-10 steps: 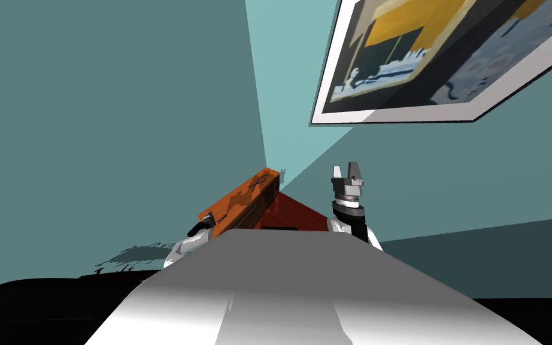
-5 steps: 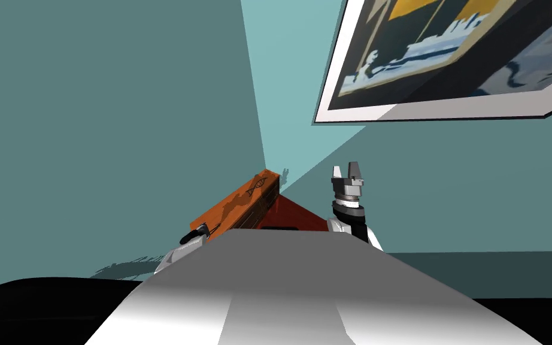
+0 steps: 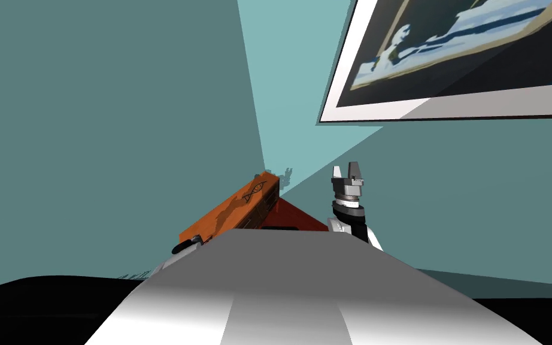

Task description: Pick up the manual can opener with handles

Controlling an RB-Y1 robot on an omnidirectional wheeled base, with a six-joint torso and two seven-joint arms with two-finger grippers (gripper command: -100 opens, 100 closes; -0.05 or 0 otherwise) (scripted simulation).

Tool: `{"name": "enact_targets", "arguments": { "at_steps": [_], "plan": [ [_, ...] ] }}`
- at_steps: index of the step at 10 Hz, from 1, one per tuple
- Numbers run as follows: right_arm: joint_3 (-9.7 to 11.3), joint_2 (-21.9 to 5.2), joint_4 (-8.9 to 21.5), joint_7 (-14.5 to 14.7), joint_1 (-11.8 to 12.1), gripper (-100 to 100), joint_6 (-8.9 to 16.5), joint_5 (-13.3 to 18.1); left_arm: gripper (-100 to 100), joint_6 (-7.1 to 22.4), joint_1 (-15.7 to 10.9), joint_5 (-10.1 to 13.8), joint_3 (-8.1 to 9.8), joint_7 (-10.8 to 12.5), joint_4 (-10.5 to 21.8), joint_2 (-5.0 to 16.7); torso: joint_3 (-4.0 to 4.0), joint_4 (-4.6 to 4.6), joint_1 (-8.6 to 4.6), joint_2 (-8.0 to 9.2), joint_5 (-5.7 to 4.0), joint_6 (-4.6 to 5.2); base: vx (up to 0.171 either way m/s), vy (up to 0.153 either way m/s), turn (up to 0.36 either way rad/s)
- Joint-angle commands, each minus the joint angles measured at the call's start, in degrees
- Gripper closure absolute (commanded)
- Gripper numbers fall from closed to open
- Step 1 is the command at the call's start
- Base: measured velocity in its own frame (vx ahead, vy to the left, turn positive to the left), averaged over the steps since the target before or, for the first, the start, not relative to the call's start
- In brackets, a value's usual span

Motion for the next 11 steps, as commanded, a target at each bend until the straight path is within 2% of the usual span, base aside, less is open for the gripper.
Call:
{"name": "enact_targets", "arguments": {
  "at_steps": [1, 3, 6, 7, 8, 9, 11],
  "plan": [
    [0.00, 0.00, 0.00, 0.00, 0.00, 0, 0.00, 0.00, -100, -0.19, -0.62, 0.29, 0.25, 0.02, 2.38, 0.40, 0.00, 0.00, 0.00, 0.00, 0.00, 0.00, 0.109, -0.011, 0.018],
    [0.00, 0.00, 0.00, 0.00, 0.00, 0, 0.00, 0.00, -100, 0.45, -0.42, 0.68, 0.85, 0.19, 3.96, 0.59, 0.02, 0.01, 0.00, 0.04, 0.00, 0.01, 0.109, -0.014, 0.017],
    [0.00, 0.00, 0.00, 0.00, 0.00, 0, 0.00, 0.00, -100, 1.97, 0.16, 1.67, 2.23, 0.59, 8.04, 0.96, -0.01, 0.00, 0.00, -0.01, 0.00, 0.02, 0.141, -0.013, 0.026],
    [0.00, 0.00, 0.00, 0.00, 0.00, 0, 0.00, 0.00, -100, 1.42, -0.01, 1.87, 1.82, 0.30, 7.42, 1.21, -0.07, -0.03, 0.03, -0.12, 0.01, 0.01, 0.079, -0.002, 0.010],
    [0.00, 0.00, 0.00, 0.00, -0.01, 0, 0.00, 0.00, 0, 1.62, 0.05, 1.93, 1.88, 0.33, 7.48, 1.21, 0.05, 0.01, 0.04, 0.12, 0.01, 0.03, 0.014, -0.001, -0.002],
    [0.00, 0.00, 0.00, 0.00, -0.02, 0, 0.00, 0.00, -100, -0.44, -0.74, 1.17, 1.49, 0.32, 9.47, 0.62, 0.18, 0.07, 0.05, 0.34, 0.01, 0.02, 0.018, 0.050, 0.064],
    [-0.01, -0.01, 0.00, 0.00, -0.02, 0, 0.00, 0.00, -100, -1.45, -1.12, 0.80, 1.30, 0.31, 10.48, 0.33, 0.23, 0.09, 0.32, 0.41, 0.07, 0.02, 0.026, 0.066, 0.033]
  ]
}}
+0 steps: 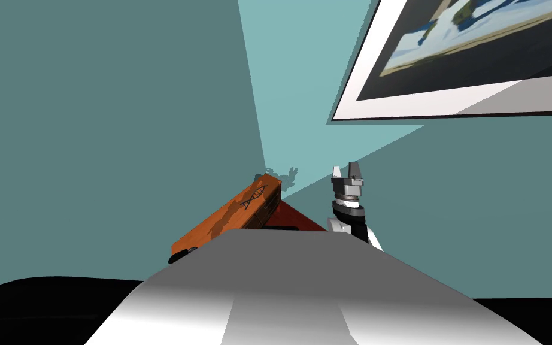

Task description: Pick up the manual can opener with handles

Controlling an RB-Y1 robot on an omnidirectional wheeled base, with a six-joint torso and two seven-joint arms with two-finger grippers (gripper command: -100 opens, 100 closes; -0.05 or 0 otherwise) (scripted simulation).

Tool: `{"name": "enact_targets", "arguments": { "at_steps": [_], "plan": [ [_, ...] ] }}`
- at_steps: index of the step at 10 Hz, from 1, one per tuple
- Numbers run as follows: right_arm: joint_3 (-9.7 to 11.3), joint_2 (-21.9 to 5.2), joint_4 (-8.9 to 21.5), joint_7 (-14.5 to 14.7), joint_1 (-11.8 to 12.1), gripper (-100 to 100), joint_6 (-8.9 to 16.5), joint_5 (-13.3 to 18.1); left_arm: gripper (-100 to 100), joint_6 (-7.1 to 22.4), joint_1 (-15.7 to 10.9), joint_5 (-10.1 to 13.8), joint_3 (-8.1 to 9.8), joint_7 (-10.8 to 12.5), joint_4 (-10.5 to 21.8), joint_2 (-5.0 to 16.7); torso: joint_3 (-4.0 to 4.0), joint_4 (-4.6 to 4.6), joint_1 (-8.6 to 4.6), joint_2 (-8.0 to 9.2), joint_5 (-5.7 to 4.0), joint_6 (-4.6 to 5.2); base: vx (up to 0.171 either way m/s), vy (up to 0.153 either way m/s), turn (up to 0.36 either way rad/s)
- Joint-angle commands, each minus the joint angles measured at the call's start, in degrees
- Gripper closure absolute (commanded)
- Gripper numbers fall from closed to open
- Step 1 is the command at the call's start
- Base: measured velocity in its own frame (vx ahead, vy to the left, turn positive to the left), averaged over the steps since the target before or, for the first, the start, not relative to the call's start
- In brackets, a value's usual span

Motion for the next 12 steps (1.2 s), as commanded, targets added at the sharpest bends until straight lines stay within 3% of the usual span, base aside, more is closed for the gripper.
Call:
{"name": "enact_targets", "arguments": {
  "at_steps": [1, 3, 4, 8, 9, 10, 12],
  "plan": [
    [0.00, 0.00, 0.00, 0.00, 0.00, 0, 0.00, 0.00, -100, -1.58, -0.64, -0.49, -0.27, -0.06, 1.58, -0.34, 0.00, 0.00, 0.00, 0.00, 0.00, 0.00, 0.035, 0.040, 0.041],
    [0.00, 0.00, 0.00, 0.00, 0.00, 0, 0.00, 0.00, -100, -2.14, -0.97, -0.48, -0.42, -0.14, 2.49, -0.32, 0.02, 0.00, -0.15, 0.04, -0.02, 0.00, 0.006, 0.006, 0.011],
    [0.01, 0.01, 0.00, 0.00, -0.01, 0, 0.00, 0.00, 100, -2.43, -1.02, -0.49, -0.46, -0.18, 2.67, -0.33, 0.06, 0.02, -0.22, 0.10, -0.05, 0.00, 0.000, 0.000, 0.000],
    [0.01, 0.01, 0.00, 0.00, -0.01, 0, 0.00, 0.00, 100, -2.39, -1.02, -0.49, -0.46, -0.17, 2.65, -0.32, 0.07, 0.03, -0.24, 0.12, -0.06, 0.00, 0.000, 0.000, 0.000],
    [0.01, 0.01, 0.00, 0.00, -0.01, 0, 0.00, 0.00, 0, -2.39, -1.02, -0.49, -0.46, -0.17, 2.65, -0.32, 0.07, 0.03, -0.24, 0.12, -0.06, 0.00, 0.000, 0.000, 0.000],
    [0.01, 0.01, 0.00, 0.00, -0.01, 0, 0.00, 0.00, 100, -1.07, -0.44, -0.30, -0.18, -0.06, 1.07, -0.19, 0.07, 0.03, -0.24, 0.12, -0.06, 0.00, -0.003, -0.011, -0.021],
    [0.01, 0.01, 0.00, 0.00, -0.01, 0, 0.00, 0.00, 100, 0.96, 0.33, 0.45, 0.20, -0.05, -0.93, 0.40, 0.10, 0.04, -0.36, 0.17, -0.10, 0.02, -0.024, -0.037, -0.048]
  ]
}}
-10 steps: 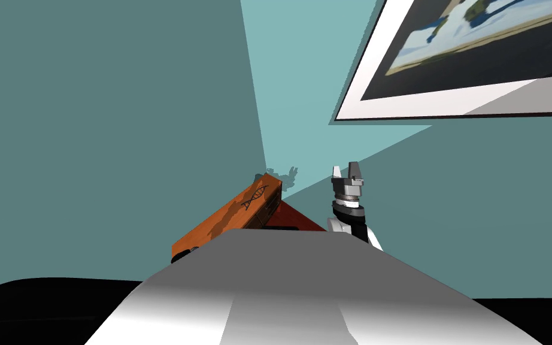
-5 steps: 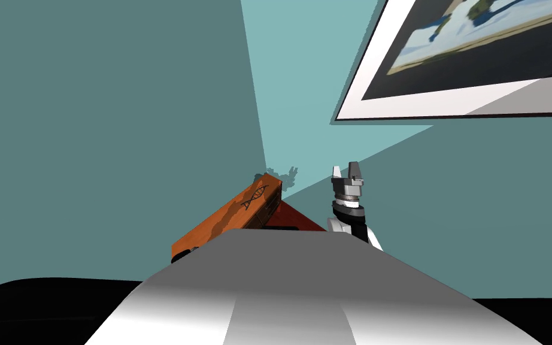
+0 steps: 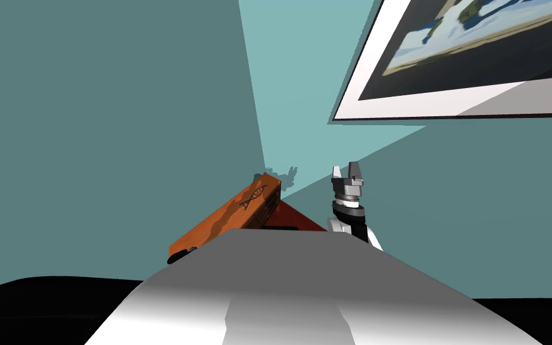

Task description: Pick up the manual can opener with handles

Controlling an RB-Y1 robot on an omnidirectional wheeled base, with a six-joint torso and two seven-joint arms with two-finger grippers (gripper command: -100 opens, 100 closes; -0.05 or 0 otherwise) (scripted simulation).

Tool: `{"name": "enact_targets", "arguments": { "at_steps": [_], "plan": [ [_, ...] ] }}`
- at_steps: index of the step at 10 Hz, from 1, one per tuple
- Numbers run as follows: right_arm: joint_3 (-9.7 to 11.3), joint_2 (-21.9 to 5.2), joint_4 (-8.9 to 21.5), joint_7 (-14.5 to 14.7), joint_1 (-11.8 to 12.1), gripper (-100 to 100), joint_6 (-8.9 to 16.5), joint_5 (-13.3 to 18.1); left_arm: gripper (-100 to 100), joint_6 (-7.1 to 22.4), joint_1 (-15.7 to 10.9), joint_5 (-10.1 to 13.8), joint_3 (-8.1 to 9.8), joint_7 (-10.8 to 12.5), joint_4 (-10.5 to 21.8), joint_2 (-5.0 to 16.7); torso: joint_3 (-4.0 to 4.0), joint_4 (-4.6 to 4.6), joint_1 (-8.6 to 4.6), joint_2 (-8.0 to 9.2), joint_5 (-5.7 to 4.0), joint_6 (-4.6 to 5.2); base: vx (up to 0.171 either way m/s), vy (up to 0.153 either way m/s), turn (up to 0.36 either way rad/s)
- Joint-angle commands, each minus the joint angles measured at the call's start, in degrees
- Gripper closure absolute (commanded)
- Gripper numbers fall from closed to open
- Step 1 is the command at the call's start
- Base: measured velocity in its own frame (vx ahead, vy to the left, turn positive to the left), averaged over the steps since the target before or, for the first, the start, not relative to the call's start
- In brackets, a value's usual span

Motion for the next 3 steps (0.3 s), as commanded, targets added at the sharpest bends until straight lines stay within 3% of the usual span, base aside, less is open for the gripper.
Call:
{"name": "enact_targets", "arguments": {
  "at_steps": [1, 2, 3],
  "plan": [
    [0.00, 0.00, 0.00, 0.00, 0.00, 0, 0.00, 0.00, 100, 1.60, 0.36, 0.67, 0.26, -0.06, -1.14, 0.62, 0.00, 0.00, 0.00, 0.00, 0.00, 0.00, -0.035, -0.064, -0.053],
    [0.00, 0.00, 0.00, 0.00, 0.00, 0, 0.00, 0.00, 100, 1.00, 0.43, 0.24, 0.23, 0.04, -1.09, 0.19, 0.01, 0.01, -0.08, 0.02, -0.01, 0.01, -0.014, -0.031, -0.007],
    [0.00, 0.00, 0.00, 0.00, 0.00, 0, 0.00, 0.00, 0, 1.24, 0.46, 0.26, 0.26, 0.07, -1.23, 0.20, -0.02, -0.01, 0.02, -0.03, 0.01, -0.01, -0.003, -0.006, 0.003]
  ]
}}
